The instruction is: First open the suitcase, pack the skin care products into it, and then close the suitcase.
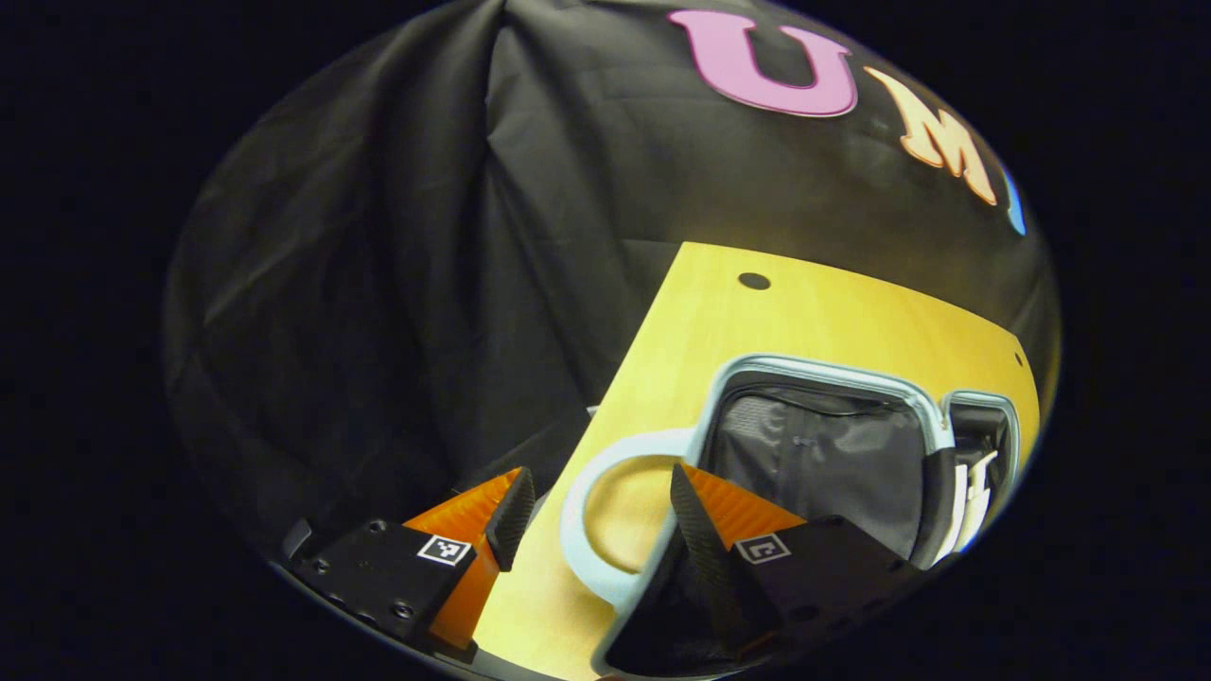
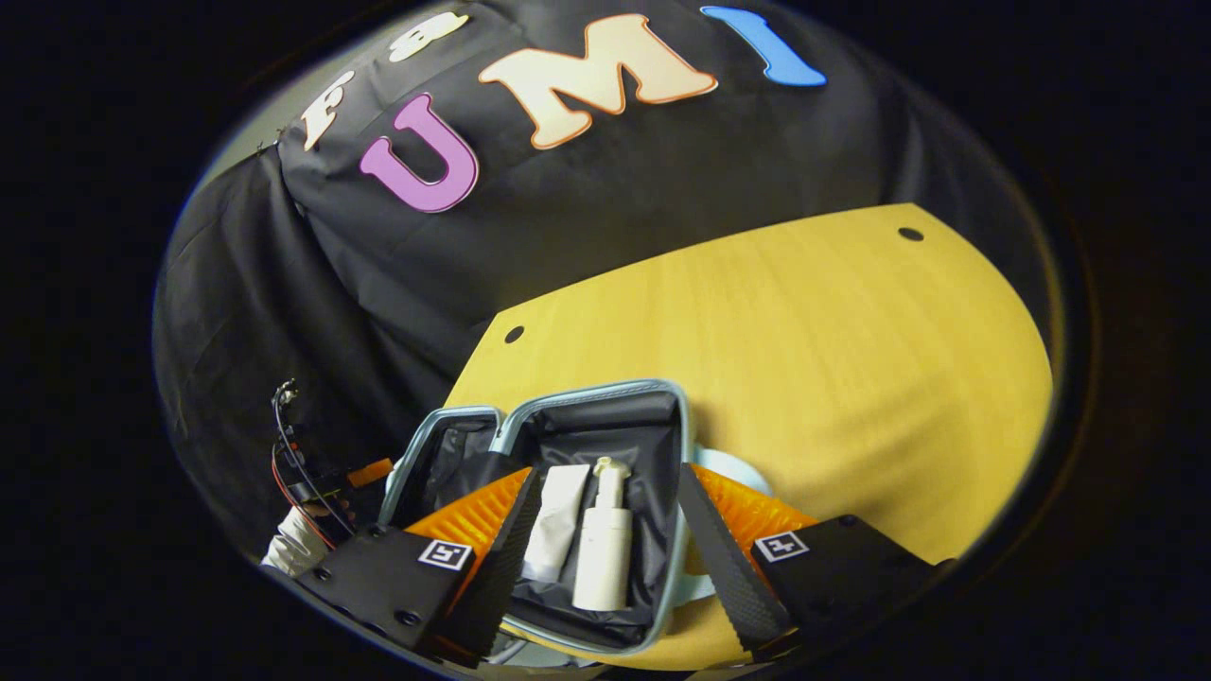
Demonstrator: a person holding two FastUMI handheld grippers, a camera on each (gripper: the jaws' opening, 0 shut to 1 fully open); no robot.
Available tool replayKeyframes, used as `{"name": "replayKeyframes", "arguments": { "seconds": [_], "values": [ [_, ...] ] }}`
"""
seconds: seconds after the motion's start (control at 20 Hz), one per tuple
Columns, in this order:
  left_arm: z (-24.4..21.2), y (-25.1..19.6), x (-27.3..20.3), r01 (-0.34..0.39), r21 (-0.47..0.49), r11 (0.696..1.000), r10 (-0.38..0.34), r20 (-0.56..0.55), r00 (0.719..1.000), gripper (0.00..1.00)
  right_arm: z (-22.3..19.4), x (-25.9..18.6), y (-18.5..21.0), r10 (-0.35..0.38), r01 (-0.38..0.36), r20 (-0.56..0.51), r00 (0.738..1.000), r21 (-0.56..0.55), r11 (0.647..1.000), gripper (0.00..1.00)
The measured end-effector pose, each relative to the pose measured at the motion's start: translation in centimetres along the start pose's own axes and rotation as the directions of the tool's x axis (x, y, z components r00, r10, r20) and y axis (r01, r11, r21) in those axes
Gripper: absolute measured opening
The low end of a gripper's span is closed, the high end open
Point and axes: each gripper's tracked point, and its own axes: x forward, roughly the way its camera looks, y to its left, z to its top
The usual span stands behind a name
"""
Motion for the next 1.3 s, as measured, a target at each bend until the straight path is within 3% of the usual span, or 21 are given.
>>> {"name": "replayKeyframes", "arguments": {
  "seconds": [0.25, 0.5, 0.6, 0.65, 0.7, 0.75, 0.85, 1.3],
  "values": [
    [-2.8, 1.3, 3.8, 0.049, -0.026, 0.998, -0.052, -0.097, 0.994, 0.87, -0.1, -1.3, -3.8, -0.090, 0.090, -0.018, 0.996, -0.003, 0.996, 0.93],
    [-4.5, 0.8, 5.7, 0.115, -0.050, 0.992, -0.123, -0.198, 0.972, 0.79, -0.5, -1.6, -4.6, -0.116, 0.114, -0.030, 0.993, -0.041, 0.993, 0.93],
    [-5.0, 0.0, 5.9, 0.137, -0.072, 0.988, -0.149, -0.197, 0.969, 0.63, -0.5, -1.8, -4.7, -0.121, 0.119, -0.029, 0.992, -0.050, 0.992, 0.93],
    [-6.6, -0.5, 5.7, 0.136, -0.047, 0.990, -0.144, -0.282, 0.949, 0.45, -0.5, -1.7, -4.9, -0.121, 0.119, -0.027, 0.992, -0.049, 0.992, 0.93],
    [-6.5, -0.9, 7.0, 0.126, -0.021, 0.992, -0.127, -0.253, 0.959, 0.27, -0.4, -1.8, -5.0, -0.118, 0.117, -0.026, 0.993, -0.046, 0.992, 0.93],
    [-5.5, 0.0, 5.1, 0.105, -0.012, 0.994, -0.105, -0.259, 0.960, 0.09, -0.4, -1.8, -5.1, -0.114, 0.113, -0.027, 0.993, -0.042, 0.993, 0.93],
    [-3.9, -0.4, 3.8, 0.084, -0.004, 0.996, -0.083, -0.228, 0.970, 0.02, -0.1, -2.0, -5.3, -0.100, 0.099, -0.019, 0.995, -0.040, 0.994, 0.93],
    [3.3, -2.9, -7.1, 0.012, 0.156, 0.988, 0.007, -0.121, 0.993, 0.00, 0.8, -2.7, -5.9, 0.028, -0.028, 0.000, 1.000, -0.028, 0.999, 0.88]
  ]
}}
